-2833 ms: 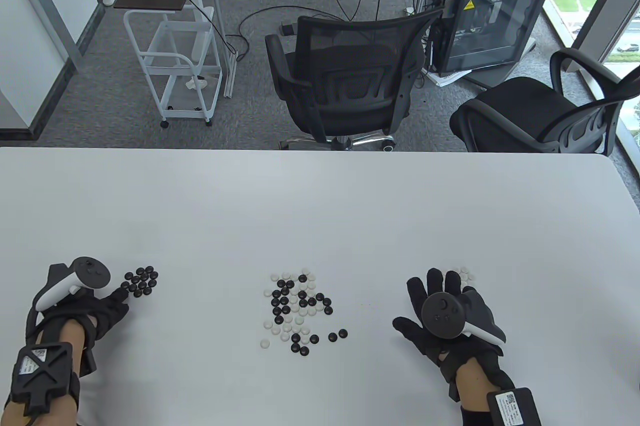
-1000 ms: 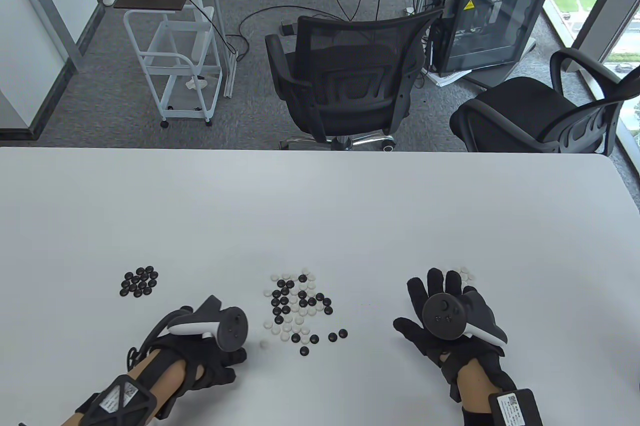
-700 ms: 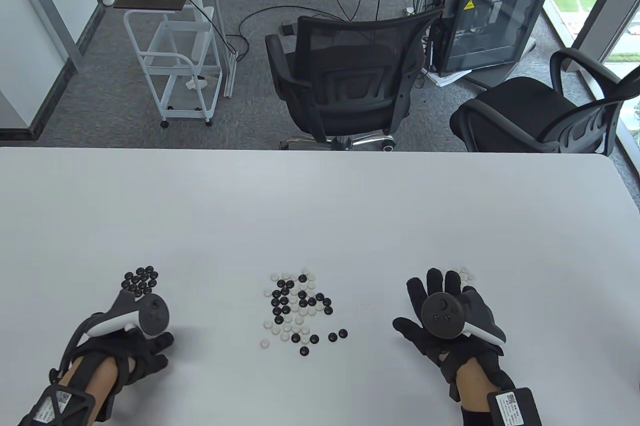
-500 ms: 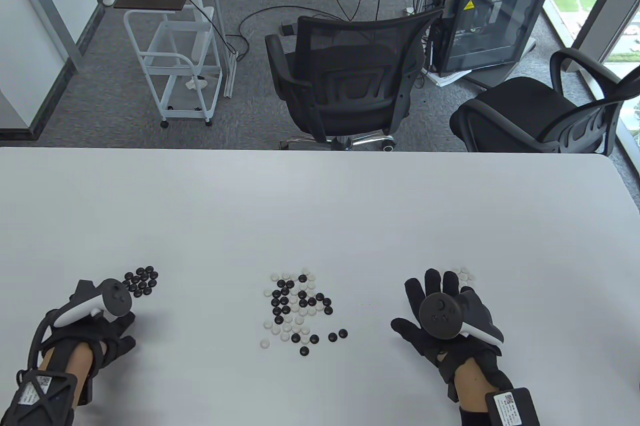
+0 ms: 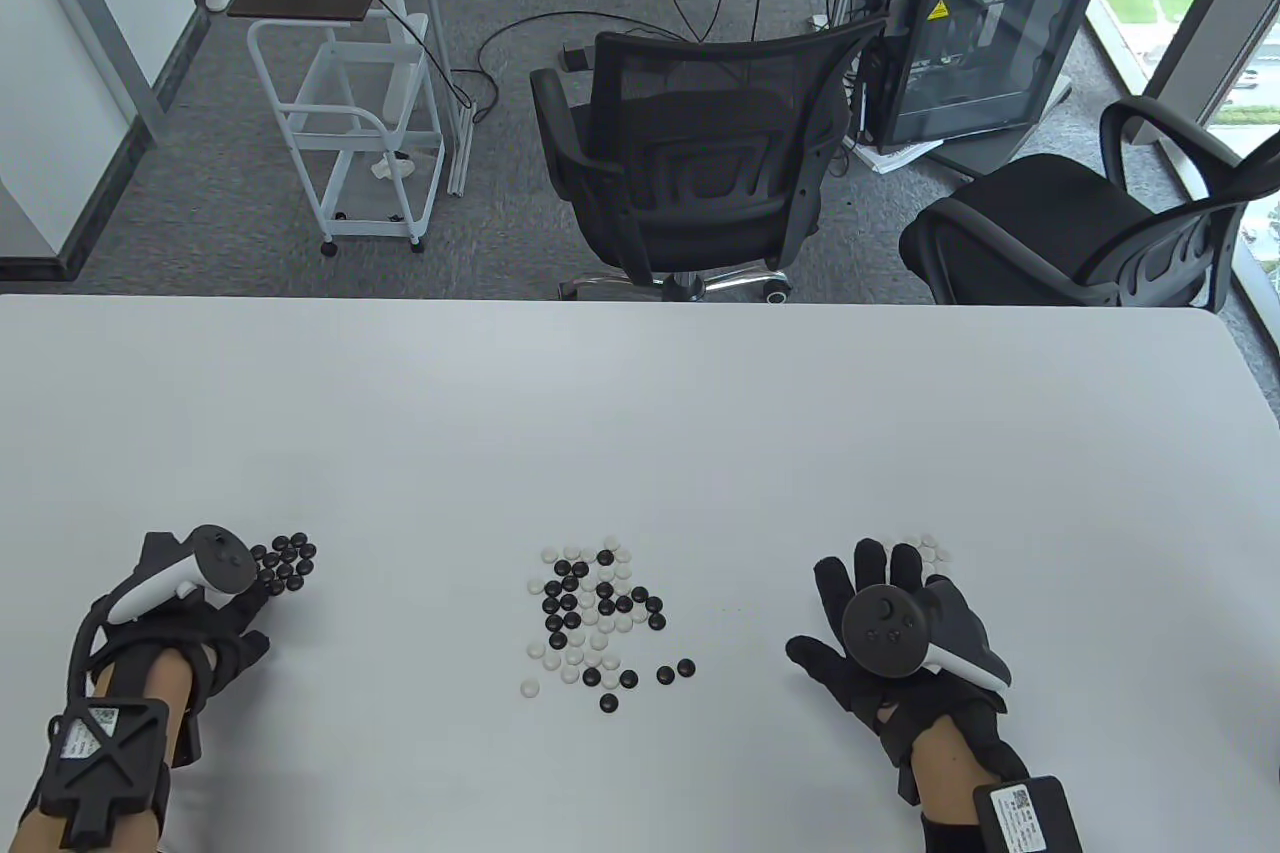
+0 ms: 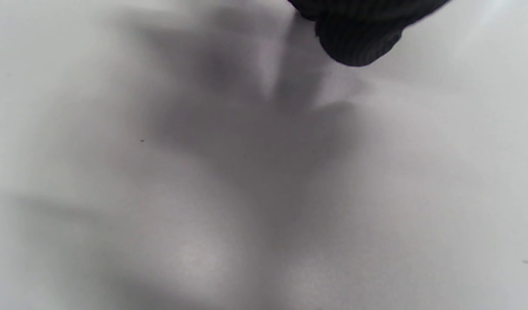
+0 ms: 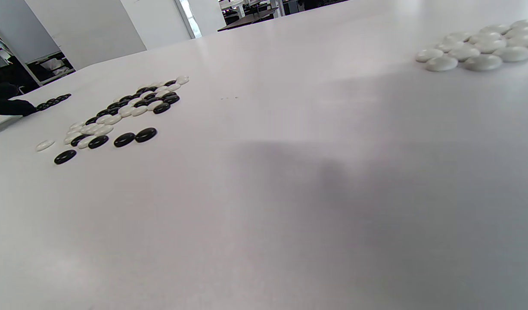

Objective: Go stone sorting task

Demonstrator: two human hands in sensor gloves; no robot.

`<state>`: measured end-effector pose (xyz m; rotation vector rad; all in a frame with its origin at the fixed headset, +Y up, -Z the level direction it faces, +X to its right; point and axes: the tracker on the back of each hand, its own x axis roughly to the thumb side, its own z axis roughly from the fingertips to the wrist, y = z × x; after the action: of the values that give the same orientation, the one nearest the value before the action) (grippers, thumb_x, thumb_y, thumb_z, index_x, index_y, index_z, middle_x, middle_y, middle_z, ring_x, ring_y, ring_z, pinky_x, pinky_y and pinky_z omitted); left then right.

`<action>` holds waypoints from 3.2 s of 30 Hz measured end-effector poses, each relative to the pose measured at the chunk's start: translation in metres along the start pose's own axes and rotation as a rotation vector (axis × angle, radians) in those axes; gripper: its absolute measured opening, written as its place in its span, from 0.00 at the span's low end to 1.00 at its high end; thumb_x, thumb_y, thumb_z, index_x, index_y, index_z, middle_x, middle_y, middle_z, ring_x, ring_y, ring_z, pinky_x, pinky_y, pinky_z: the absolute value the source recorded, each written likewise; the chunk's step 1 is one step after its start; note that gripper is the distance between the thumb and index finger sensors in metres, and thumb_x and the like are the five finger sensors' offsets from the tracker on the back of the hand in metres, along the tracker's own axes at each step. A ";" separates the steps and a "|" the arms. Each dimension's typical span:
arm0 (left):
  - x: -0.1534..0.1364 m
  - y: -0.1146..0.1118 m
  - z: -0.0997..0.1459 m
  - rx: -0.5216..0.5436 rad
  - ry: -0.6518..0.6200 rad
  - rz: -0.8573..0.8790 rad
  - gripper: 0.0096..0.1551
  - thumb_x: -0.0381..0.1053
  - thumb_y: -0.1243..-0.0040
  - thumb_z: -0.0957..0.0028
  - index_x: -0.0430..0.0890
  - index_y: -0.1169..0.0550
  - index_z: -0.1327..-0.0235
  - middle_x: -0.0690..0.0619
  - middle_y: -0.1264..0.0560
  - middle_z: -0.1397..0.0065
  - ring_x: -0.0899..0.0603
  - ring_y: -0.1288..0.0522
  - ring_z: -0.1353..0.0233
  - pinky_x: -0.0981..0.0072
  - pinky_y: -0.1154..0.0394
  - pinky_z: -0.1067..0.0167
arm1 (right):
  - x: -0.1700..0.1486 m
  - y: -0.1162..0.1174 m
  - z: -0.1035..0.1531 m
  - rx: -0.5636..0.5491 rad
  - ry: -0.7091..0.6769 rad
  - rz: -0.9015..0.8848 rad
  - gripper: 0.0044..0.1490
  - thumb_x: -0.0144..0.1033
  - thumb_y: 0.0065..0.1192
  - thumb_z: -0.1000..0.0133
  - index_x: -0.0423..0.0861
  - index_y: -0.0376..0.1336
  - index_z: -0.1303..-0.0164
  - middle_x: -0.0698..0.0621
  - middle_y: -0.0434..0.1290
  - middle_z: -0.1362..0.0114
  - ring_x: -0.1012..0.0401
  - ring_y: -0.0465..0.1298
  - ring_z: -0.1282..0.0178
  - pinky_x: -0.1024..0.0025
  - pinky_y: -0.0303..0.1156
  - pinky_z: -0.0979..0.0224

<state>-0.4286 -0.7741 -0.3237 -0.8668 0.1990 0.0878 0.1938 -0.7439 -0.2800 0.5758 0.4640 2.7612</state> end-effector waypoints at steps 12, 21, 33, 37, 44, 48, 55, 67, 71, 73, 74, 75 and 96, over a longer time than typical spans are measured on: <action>0.049 0.037 0.033 0.114 -0.160 0.007 0.39 0.60 0.57 0.37 0.54 0.48 0.12 0.33 0.80 0.21 0.23 0.84 0.28 0.15 0.76 0.41 | -0.003 -0.003 0.002 -0.046 -0.019 -0.011 0.57 0.52 0.43 0.33 0.23 0.33 0.15 0.13 0.25 0.23 0.20 0.21 0.33 0.16 0.23 0.42; 0.171 0.032 0.058 0.137 -0.415 -0.217 0.38 0.63 0.56 0.37 0.56 0.41 0.13 0.33 0.76 0.18 0.23 0.82 0.27 0.15 0.74 0.40 | -0.001 -0.006 0.004 -0.127 -0.039 0.009 0.58 0.53 0.41 0.35 0.24 0.30 0.15 0.13 0.24 0.23 0.20 0.21 0.33 0.16 0.22 0.42; 0.343 -0.022 0.060 0.086 -0.693 -0.491 0.36 0.62 0.58 0.38 0.58 0.43 0.14 0.36 0.78 0.19 0.24 0.83 0.27 0.15 0.75 0.40 | -0.003 -0.003 0.002 -0.090 -0.043 -0.011 0.58 0.53 0.40 0.34 0.24 0.31 0.15 0.13 0.24 0.23 0.20 0.21 0.33 0.15 0.23 0.42; 0.359 -0.030 0.044 0.061 -0.648 -0.515 0.37 0.62 0.58 0.38 0.58 0.43 0.14 0.35 0.78 0.19 0.24 0.84 0.27 0.15 0.75 0.40 | -0.002 -0.005 0.004 -0.095 -0.053 -0.020 0.58 0.53 0.40 0.35 0.24 0.31 0.15 0.13 0.24 0.23 0.20 0.21 0.33 0.15 0.23 0.42; 0.379 -0.016 0.013 0.014 -0.603 -0.416 0.36 0.63 0.59 0.38 0.60 0.44 0.15 0.35 0.79 0.19 0.24 0.84 0.27 0.15 0.75 0.40 | -0.006 -0.006 0.006 -0.087 -0.042 -0.025 0.58 0.53 0.41 0.34 0.24 0.31 0.15 0.13 0.24 0.23 0.20 0.21 0.33 0.15 0.23 0.42; 0.385 0.017 -0.015 -0.008 -0.529 -0.191 0.36 0.63 0.59 0.39 0.59 0.41 0.15 0.36 0.79 0.19 0.24 0.84 0.27 0.15 0.76 0.40 | -0.007 -0.006 0.008 -0.082 -0.041 -0.017 0.58 0.53 0.41 0.34 0.23 0.31 0.15 0.13 0.24 0.23 0.20 0.21 0.33 0.15 0.23 0.42; 0.315 0.058 -0.043 0.025 -0.371 -0.003 0.35 0.63 0.59 0.39 0.58 0.35 0.17 0.37 0.78 0.19 0.24 0.84 0.27 0.15 0.76 0.41 | -0.006 -0.009 0.012 -0.090 -0.053 -0.015 0.58 0.53 0.41 0.34 0.23 0.32 0.15 0.13 0.24 0.23 0.20 0.21 0.33 0.15 0.23 0.42; 0.111 0.075 -0.047 0.042 -0.030 0.243 0.35 0.63 0.59 0.39 0.56 0.32 0.18 0.38 0.78 0.18 0.24 0.84 0.27 0.15 0.76 0.41 | -0.011 -0.008 0.013 -0.055 -0.031 0.003 0.57 0.53 0.41 0.34 0.23 0.32 0.14 0.13 0.24 0.23 0.20 0.21 0.33 0.15 0.23 0.42; 0.075 0.071 -0.044 0.048 0.020 0.276 0.35 0.63 0.59 0.39 0.58 0.33 0.17 0.38 0.78 0.18 0.25 0.84 0.27 0.15 0.76 0.41 | -0.010 -0.008 0.013 -0.047 -0.029 0.007 0.57 0.53 0.41 0.34 0.23 0.32 0.14 0.13 0.24 0.23 0.20 0.21 0.32 0.15 0.23 0.42; 0.067 0.069 -0.043 0.049 0.017 0.296 0.35 0.63 0.59 0.39 0.57 0.33 0.17 0.38 0.78 0.19 0.25 0.84 0.27 0.15 0.77 0.41 | -0.010 -0.007 0.012 -0.043 -0.027 0.009 0.58 0.53 0.41 0.34 0.23 0.32 0.14 0.13 0.24 0.23 0.20 0.21 0.33 0.15 0.23 0.42; 0.063 0.068 -0.043 0.051 0.023 0.298 0.35 0.63 0.59 0.39 0.57 0.34 0.17 0.38 0.79 0.19 0.25 0.85 0.27 0.15 0.77 0.41 | -0.010 -0.007 0.012 -0.040 -0.024 0.010 0.57 0.53 0.41 0.34 0.23 0.32 0.14 0.13 0.24 0.23 0.20 0.21 0.32 0.15 0.23 0.42; 0.060 0.067 -0.042 0.056 0.028 0.291 0.35 0.63 0.59 0.39 0.58 0.34 0.17 0.38 0.79 0.19 0.25 0.85 0.27 0.15 0.77 0.41 | -0.010 -0.006 0.012 -0.035 -0.022 0.010 0.58 0.53 0.41 0.34 0.23 0.32 0.14 0.13 0.24 0.23 0.20 0.22 0.33 0.15 0.23 0.42; 0.160 0.069 0.014 0.048 -0.359 -0.098 0.33 0.62 0.52 0.39 0.56 0.25 0.20 0.36 0.69 0.15 0.23 0.77 0.24 0.15 0.71 0.39 | -0.006 -0.005 0.009 -0.020 -0.024 0.011 0.57 0.53 0.41 0.34 0.23 0.33 0.14 0.13 0.24 0.23 0.20 0.22 0.32 0.15 0.23 0.42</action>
<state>-0.2808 -0.7192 -0.4003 -0.7977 -0.1767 0.1446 0.2044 -0.7390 -0.2760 0.6076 0.4282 2.7628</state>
